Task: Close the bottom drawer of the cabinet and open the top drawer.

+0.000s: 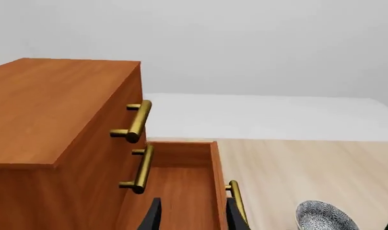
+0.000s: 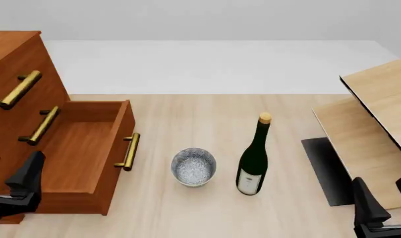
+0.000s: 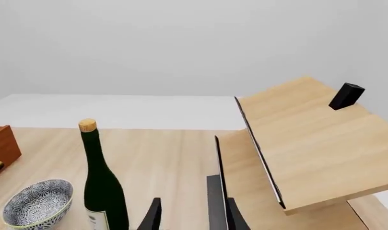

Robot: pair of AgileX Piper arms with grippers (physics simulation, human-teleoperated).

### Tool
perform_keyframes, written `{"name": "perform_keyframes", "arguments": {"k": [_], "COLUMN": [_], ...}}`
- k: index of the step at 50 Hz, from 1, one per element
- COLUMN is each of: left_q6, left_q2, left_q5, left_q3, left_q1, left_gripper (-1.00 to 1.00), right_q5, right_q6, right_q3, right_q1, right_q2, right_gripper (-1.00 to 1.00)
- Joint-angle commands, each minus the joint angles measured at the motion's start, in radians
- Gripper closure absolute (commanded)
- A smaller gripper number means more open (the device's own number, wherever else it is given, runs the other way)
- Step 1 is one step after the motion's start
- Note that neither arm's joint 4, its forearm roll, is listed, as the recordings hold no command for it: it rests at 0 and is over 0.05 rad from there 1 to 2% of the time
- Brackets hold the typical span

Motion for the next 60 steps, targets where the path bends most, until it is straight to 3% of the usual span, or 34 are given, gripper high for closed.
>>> {"name": "perform_keyframes", "arguments": {"k": [1,2,4,7,9,10,23,28,37,38,41,43,44,60], "left_q6": [-0.008,-0.037,-0.015,-0.066,0.004,0.002,-0.092,-0.163,-0.207,-0.253,-0.277,-0.331,-0.309,-0.389], "left_q2": [0.251,0.274,0.300,0.333,0.384,0.392,0.556,0.580,0.604,0.603,0.613,0.617,0.625,0.718], "left_q5": [-0.029,-0.019,0.003,0.026,0.044,0.051,0.165,0.183,0.193,0.186,0.184,0.174,0.177,0.109], "left_q3": [-0.132,-0.147,-0.182,-0.216,-0.247,-0.260,-0.383,-0.387,-0.386,-0.379,-0.380,-0.372,-0.378,-0.346], "left_q1": [-0.034,-0.052,-0.079,-0.104,-0.110,-0.136,-0.212,-0.240,-0.310,-0.328,-0.349,-0.365,-0.370,-0.448], "left_gripper": [-1.00,-1.00,-1.00,-1.00,-1.00,-1.00,-1.00,-1.00,-1.00,-1.00,-1.00,-1.00,-1.00,-1.00], "right_q5": [-0.008,-0.007,-0.006,-0.003,-0.003,-0.002,-0.009,-0.015,-0.010,-0.010,-0.009,-0.006,-0.005,-0.016], "right_q6": [0.014,0.011,0.018,0.016,0.015,0.015,0.022,0.024,0.026,0.027,0.027,0.027,0.026,0.021], "right_q3": [-0.001,-0.001,-0.001,0.000,0.000,0.000,0.001,0.002,0.002,0.002,0.002,0.002,0.002,0.003], "right_q1": [0.000,0.001,0.006,0.007,0.008,0.009,0.016,0.018,0.024,0.023,0.024,0.025,0.025,0.032], "right_q2": [0.017,0.015,0.017,0.014,0.015,0.015,0.026,0.034,0.032,0.032,0.032,0.030,0.028,0.042], "right_gripper": [-1.00,-1.00,-1.00,-1.00,-1.00,-1.00,-1.00,-1.00,-1.00,-1.00,-1.00,-1.00,-1.00,-1.00]}}
